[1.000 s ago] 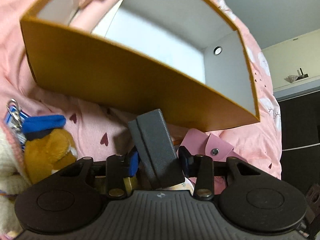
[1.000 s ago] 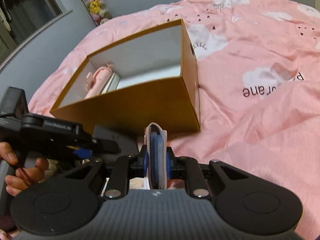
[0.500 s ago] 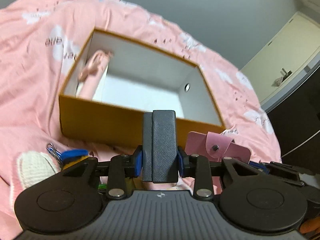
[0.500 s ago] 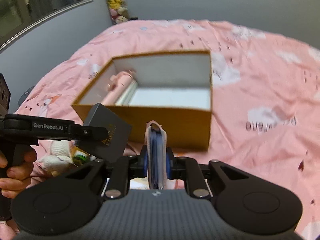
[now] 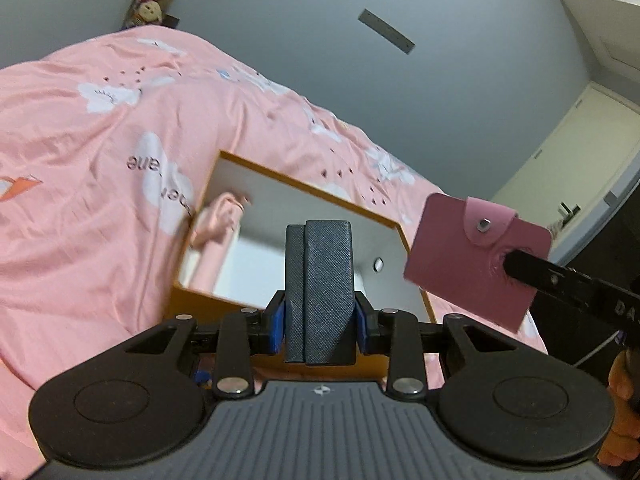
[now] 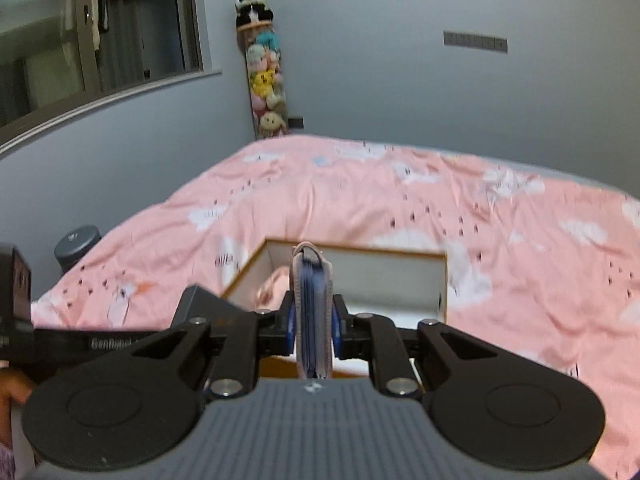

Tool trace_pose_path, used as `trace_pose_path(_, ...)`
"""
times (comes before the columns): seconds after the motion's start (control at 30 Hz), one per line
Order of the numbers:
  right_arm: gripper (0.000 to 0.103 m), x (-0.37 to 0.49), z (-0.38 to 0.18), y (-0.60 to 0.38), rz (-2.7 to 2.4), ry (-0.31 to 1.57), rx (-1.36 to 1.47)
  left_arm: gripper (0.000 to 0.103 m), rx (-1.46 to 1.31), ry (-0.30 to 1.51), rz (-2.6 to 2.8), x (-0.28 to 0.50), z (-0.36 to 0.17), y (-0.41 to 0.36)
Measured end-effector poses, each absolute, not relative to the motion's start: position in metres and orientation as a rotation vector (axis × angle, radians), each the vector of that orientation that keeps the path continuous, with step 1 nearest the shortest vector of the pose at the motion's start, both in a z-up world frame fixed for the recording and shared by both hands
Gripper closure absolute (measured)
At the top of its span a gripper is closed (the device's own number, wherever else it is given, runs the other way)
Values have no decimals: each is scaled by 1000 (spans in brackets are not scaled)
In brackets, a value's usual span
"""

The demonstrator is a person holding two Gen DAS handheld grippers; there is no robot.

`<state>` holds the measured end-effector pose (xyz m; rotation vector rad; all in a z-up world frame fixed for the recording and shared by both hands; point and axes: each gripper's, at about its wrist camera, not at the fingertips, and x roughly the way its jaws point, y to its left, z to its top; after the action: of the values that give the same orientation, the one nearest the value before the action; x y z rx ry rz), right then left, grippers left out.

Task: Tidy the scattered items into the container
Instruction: 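Carry the pink wallet and grey case up over the shoebox with both grippers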

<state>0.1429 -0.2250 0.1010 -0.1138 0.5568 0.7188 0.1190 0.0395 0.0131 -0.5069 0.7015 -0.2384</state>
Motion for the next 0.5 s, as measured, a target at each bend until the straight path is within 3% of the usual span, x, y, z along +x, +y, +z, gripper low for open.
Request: trace_pose_path(0.5,85,222,38,-129,663,676,-218,65,-514,696,-178,157,0,61)
